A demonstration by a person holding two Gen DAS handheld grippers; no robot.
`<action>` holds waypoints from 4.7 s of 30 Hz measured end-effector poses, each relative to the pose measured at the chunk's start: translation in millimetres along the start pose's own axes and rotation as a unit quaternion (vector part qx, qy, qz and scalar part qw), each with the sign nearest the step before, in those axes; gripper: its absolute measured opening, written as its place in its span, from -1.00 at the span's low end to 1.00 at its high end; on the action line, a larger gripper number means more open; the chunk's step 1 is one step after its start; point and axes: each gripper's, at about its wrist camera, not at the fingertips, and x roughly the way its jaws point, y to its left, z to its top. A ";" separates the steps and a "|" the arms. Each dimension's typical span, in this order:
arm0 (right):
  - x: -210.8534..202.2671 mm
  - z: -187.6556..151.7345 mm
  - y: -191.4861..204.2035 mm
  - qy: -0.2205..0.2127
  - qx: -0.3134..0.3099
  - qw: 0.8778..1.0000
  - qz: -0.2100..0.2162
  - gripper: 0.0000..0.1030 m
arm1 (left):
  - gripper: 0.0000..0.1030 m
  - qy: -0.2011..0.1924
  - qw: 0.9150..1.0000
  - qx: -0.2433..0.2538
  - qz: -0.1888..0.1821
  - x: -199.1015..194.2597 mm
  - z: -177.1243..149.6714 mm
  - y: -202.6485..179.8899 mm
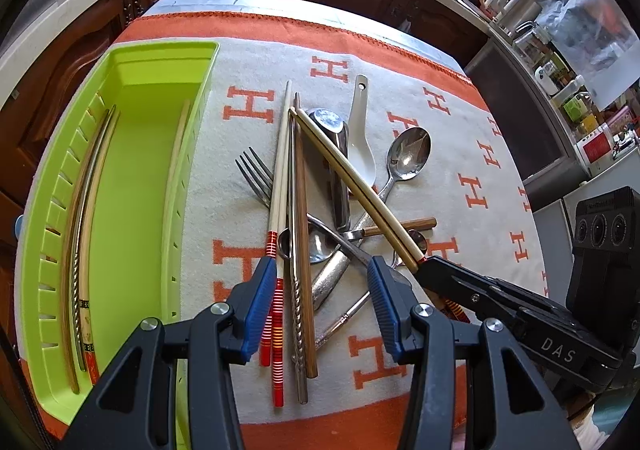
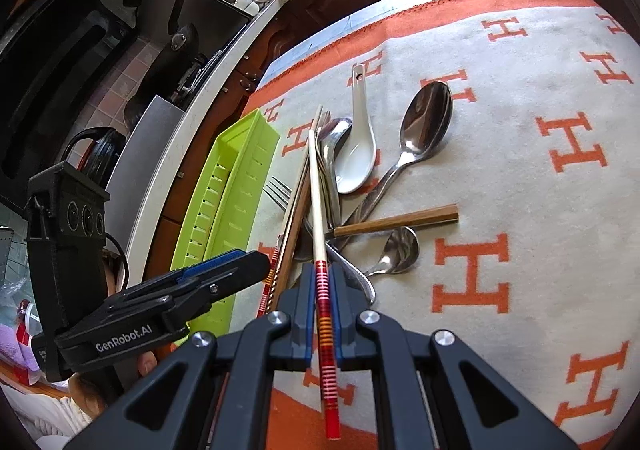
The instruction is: Organize utensils
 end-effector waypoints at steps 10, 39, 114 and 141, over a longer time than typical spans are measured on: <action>-20.7 4.0 6.1 -0.040 0.000 0.999 0.016 -0.89 | -0.12 0.018 0.995 -0.041 -0.084 3.2 2.3 10.4; -24.1 1.3 3.8 -0.034 0.020 0.999 0.025 -0.90 | -0.12 0.014 0.980 -0.114 -0.164 14.5 8.0 22.4; 87.7 23.7 176.7 -0.073 -0.152 0.980 -0.109 -0.89 | -0.92 0.007 0.996 -0.075 0.042 -47.9 46.2 159.8; 102.3 5.0 152.4 0.062 -0.128 0.989 -0.048 -0.82 | -0.77 0.014 0.998 -0.046 0.050 -41.7 19.7 134.2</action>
